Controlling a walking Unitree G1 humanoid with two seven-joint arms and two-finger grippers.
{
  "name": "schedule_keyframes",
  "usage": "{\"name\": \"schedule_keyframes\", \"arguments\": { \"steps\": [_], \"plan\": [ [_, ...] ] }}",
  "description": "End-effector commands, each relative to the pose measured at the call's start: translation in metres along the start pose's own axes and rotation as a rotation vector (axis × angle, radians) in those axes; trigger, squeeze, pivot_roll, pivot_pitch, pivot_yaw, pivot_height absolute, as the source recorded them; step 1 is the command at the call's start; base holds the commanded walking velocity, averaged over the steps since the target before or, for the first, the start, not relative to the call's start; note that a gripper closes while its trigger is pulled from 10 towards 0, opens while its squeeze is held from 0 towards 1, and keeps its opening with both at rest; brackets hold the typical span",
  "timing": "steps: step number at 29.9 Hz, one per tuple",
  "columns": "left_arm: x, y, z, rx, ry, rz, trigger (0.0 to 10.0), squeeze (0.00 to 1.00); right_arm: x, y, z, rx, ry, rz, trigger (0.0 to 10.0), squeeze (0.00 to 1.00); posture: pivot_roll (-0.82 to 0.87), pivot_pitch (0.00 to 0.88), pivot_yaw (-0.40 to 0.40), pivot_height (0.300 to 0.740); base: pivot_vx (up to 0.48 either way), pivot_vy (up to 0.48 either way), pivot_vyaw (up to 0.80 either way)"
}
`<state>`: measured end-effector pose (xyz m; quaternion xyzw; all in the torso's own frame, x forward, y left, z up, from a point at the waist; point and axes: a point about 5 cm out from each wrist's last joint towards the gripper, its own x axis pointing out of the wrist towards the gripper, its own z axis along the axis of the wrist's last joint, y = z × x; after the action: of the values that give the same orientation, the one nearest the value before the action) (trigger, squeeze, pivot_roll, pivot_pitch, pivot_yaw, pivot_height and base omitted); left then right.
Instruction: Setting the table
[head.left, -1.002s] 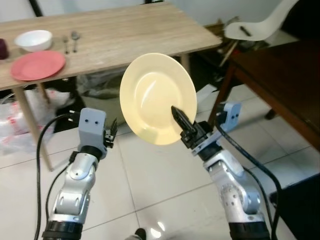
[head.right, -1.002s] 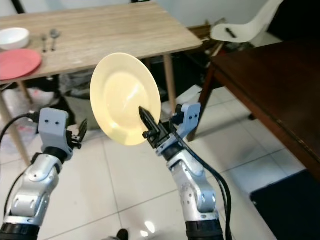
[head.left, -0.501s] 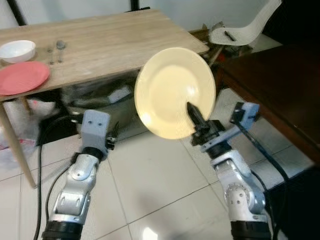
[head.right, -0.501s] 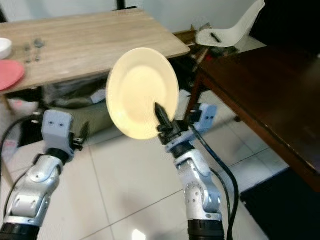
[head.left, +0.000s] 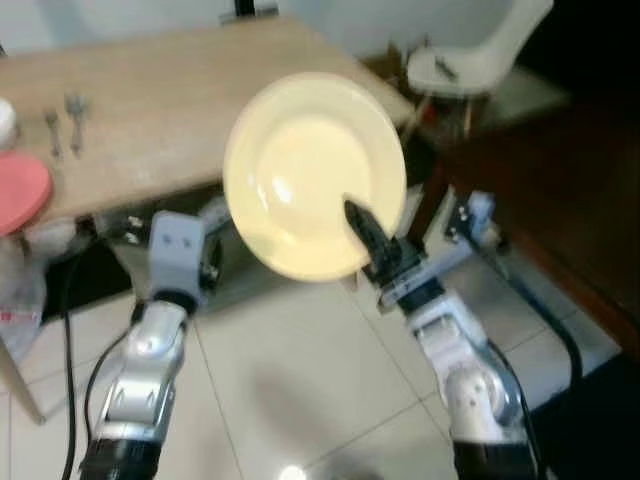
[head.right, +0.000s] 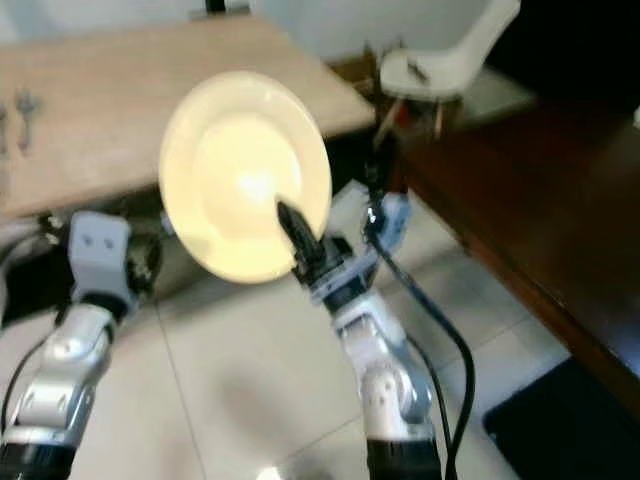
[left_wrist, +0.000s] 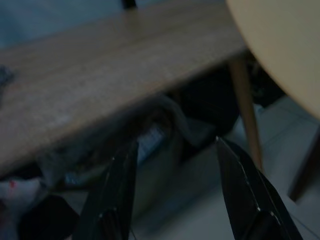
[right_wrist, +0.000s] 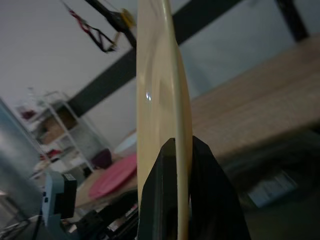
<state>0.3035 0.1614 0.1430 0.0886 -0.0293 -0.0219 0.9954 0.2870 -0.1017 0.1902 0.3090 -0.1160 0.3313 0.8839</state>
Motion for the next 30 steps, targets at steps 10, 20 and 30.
{"name": "schedule_keyframes", "arguments": {
  "steps": [10,20,30],
  "plan": [
    [-0.001,0.004,0.004,0.029,-0.03,0.006,10.0,0.0,0.009,0.003,0.012,0.12,-0.083,0.019,10.0,0.0,-0.1,0.0,0.049,0.74,0.464,0.0,0.0],
    [-0.004,0.012,0.014,0.086,-0.095,0.006,10.0,0.0,0.023,-0.011,0.017,0.313,-0.151,-0.094,10.0,0.0,-0.09,0.0,0.044,0.74,0.465,0.0,0.0],
    [-0.009,0.012,0.025,0.174,-0.16,-0.039,10.0,0.0,0.034,-0.028,0.0,0.299,0.008,-0.249,10.0,0.0,-0.08,0.0,0.035,0.74,0.465,0.0,0.0]
  ]
}}
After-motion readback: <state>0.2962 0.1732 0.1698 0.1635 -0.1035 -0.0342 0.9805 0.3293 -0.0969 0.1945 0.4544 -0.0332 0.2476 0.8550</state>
